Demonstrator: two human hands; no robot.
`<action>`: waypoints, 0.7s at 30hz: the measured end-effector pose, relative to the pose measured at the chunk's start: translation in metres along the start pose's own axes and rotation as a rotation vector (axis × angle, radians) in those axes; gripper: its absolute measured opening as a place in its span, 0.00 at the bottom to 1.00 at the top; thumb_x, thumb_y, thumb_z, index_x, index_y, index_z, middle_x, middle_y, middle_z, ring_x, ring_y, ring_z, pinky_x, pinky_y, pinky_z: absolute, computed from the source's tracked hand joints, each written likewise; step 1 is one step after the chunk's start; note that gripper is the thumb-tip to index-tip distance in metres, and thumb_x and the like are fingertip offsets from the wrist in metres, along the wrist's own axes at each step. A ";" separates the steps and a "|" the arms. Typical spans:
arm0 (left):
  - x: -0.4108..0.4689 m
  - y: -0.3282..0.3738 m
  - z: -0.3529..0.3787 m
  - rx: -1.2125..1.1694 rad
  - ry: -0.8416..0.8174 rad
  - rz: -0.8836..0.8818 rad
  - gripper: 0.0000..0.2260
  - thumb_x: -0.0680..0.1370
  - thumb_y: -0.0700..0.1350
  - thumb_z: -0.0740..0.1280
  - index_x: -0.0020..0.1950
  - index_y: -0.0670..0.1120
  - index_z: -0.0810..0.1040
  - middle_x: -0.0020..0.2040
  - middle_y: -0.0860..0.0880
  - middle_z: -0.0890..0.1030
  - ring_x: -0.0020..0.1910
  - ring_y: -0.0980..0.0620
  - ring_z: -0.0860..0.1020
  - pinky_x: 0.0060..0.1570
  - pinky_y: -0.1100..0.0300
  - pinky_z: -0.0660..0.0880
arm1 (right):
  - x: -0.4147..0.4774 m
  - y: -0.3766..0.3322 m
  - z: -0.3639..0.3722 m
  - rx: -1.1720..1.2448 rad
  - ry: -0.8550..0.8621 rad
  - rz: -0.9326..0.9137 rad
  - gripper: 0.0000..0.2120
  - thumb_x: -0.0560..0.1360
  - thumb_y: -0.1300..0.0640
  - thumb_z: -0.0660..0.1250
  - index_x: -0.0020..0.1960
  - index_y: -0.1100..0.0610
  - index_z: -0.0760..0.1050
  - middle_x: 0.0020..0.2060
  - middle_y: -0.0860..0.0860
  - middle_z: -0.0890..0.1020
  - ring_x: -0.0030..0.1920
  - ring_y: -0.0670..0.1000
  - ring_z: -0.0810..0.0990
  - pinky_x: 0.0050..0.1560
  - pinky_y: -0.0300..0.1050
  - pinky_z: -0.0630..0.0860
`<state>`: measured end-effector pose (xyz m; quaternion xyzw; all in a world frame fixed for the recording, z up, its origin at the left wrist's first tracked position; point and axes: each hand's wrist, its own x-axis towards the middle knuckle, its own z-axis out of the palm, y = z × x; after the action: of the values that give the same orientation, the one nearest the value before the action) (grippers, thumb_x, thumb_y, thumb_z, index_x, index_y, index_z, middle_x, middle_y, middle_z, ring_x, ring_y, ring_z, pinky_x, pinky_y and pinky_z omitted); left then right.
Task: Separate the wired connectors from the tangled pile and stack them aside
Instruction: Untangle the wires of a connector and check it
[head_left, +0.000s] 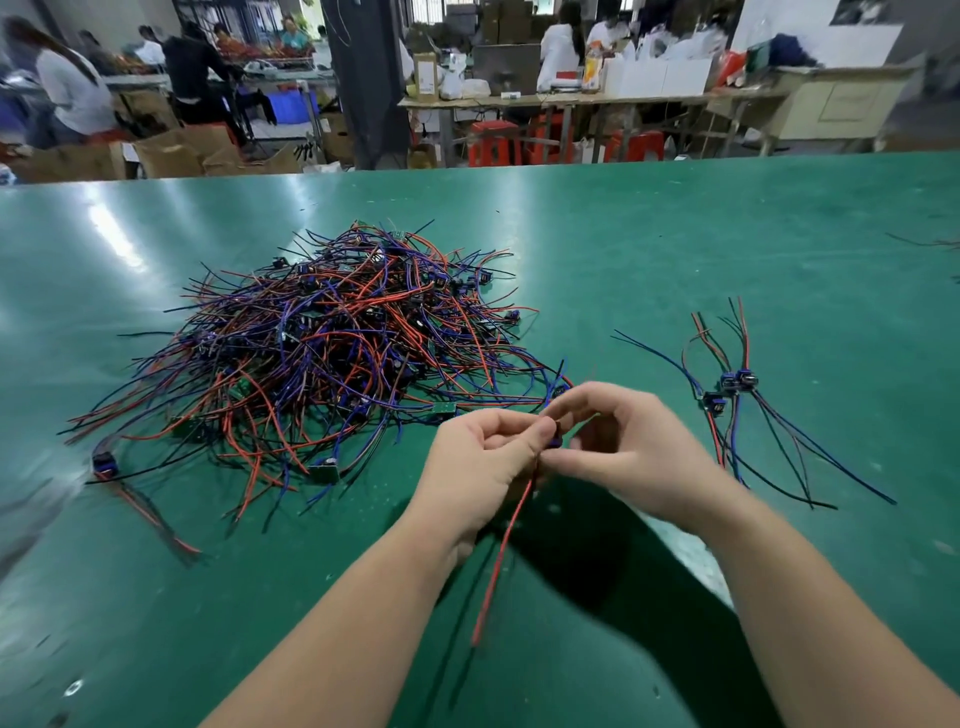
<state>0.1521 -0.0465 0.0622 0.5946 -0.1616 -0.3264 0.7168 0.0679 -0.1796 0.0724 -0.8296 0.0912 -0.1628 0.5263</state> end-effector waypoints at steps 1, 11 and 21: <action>0.000 0.001 0.000 0.003 -0.008 0.032 0.04 0.73 0.42 0.69 0.43 0.42 0.80 0.29 0.49 0.81 0.26 0.57 0.77 0.29 0.65 0.77 | 0.000 -0.001 0.004 -0.062 0.035 -0.047 0.12 0.66 0.61 0.78 0.45 0.52 0.80 0.39 0.50 0.82 0.32 0.46 0.75 0.36 0.38 0.72; 0.010 -0.004 -0.015 0.717 0.211 0.446 0.06 0.78 0.45 0.67 0.44 0.49 0.83 0.35 0.57 0.81 0.29 0.65 0.72 0.35 0.71 0.68 | 0.009 0.013 -0.034 -0.332 0.598 -0.001 0.13 0.69 0.66 0.71 0.48 0.51 0.81 0.43 0.49 0.84 0.34 0.42 0.78 0.41 0.26 0.70; 0.015 -0.007 -0.032 1.447 0.237 0.297 0.20 0.79 0.49 0.60 0.72 0.54 0.67 0.74 0.55 0.65 0.74 0.54 0.59 0.72 0.52 0.53 | 0.007 0.034 -0.058 -0.839 0.404 0.347 0.15 0.72 0.68 0.63 0.55 0.59 0.82 0.55 0.58 0.79 0.55 0.61 0.77 0.55 0.50 0.74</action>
<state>0.1806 -0.0331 0.0451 0.9207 -0.3364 0.0278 0.1959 0.0537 -0.2453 0.0660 -0.8942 0.3859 -0.1798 0.1383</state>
